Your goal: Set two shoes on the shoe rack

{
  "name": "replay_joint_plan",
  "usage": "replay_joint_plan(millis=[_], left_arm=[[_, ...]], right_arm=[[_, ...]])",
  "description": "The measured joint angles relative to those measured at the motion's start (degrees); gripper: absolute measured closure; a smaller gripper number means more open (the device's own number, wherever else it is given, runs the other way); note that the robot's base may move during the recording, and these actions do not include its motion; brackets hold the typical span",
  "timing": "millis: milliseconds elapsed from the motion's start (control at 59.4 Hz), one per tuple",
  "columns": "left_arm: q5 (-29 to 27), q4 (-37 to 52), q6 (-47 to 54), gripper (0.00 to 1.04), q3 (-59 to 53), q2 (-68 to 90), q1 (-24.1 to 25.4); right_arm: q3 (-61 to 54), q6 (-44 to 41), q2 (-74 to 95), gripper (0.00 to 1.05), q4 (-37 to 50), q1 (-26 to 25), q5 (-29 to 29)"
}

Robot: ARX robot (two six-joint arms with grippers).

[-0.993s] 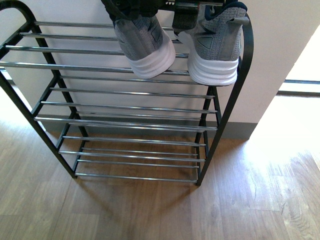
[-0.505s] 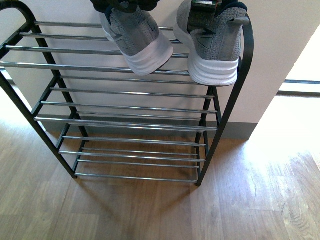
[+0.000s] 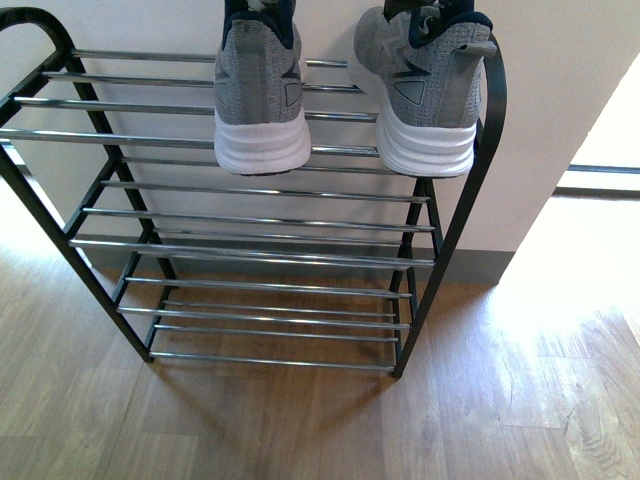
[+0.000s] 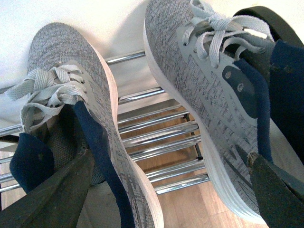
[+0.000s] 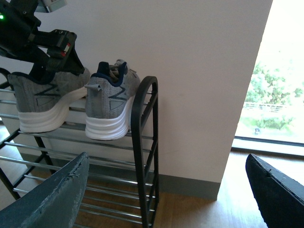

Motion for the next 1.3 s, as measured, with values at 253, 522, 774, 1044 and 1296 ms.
replay_joint_plan(millis=[253, 522, 774, 1044, 1296], left_arm=[[-2.6, 5.2, 0.2, 0.09, -2.8, -4.6, -0.3], [-8.0, 19.4, 3.0, 0.09, -18.6, -18.3, -2.8], [-13.2, 30.3, 6.4, 0.09, -36.0, -35.8, -3.2], [-19.8, 34.5, 5.1, 0.09, -50.6, -49.9, -3.3], [-29.4, 39.1, 4.0, 0.09, -64.2, -60.4, -7.8]], right_arm=[[0.0, 0.0, 0.0, 0.09, 0.0, 0.0, 0.0], [0.0, 0.0, 0.0, 0.09, 0.0, 0.0, 0.0], [0.0, 0.0, 0.0, 0.09, 0.0, 0.0, 0.0], [0.0, 0.0, 0.0, 0.09, 0.0, 0.0, 0.0], [0.0, 0.0, 0.0, 0.09, 0.0, 0.0, 0.0]])
